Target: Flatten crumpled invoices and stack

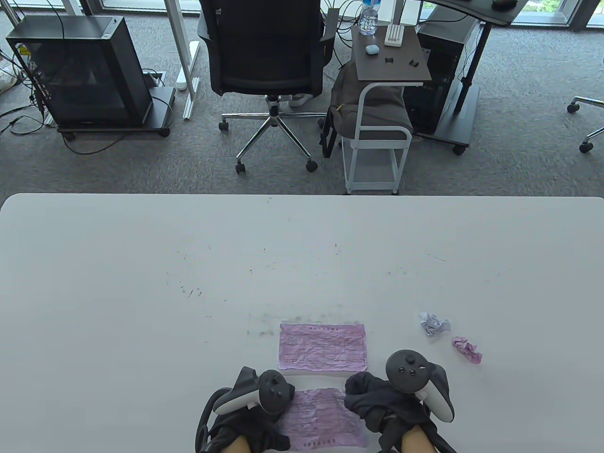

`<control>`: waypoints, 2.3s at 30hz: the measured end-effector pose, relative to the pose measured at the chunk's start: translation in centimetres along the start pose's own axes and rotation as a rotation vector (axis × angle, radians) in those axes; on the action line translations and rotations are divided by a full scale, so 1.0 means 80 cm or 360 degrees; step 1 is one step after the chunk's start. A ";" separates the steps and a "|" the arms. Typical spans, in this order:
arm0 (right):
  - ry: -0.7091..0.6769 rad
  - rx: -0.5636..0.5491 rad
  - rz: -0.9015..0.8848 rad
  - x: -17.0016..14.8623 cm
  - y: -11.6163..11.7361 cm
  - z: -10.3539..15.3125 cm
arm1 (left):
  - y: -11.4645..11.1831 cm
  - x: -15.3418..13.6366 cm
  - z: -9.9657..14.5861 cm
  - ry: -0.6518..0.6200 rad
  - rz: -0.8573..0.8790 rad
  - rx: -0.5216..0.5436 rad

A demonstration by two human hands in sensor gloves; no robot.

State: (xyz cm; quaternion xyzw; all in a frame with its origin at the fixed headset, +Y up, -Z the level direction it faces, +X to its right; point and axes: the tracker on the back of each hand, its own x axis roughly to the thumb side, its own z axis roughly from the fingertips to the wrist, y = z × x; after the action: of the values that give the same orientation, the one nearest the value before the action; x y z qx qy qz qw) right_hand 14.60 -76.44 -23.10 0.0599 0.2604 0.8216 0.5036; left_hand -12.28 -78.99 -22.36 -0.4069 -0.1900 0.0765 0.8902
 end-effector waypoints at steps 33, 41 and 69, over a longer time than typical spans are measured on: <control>0.0282 -0.0063 0.0771 0.012 0.018 -0.005 | -0.001 0.000 0.000 0.0014 -0.0001 -0.0012; -0.0112 -0.0194 0.0689 0.034 0.007 0.008 | 0.000 -0.001 0.000 0.0007 0.0037 -0.0019; -0.0546 -0.0626 0.0426 0.054 -0.042 0.050 | 0.026 -0.038 0.033 -0.1060 0.1763 0.0704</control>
State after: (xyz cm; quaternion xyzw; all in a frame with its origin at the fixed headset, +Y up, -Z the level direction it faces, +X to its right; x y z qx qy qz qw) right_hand 16.66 -70.08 -22.04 0.1329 -0.0029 0.8933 0.4293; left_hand -16.06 -76.69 -23.16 -0.2073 -0.1975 0.6790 0.6760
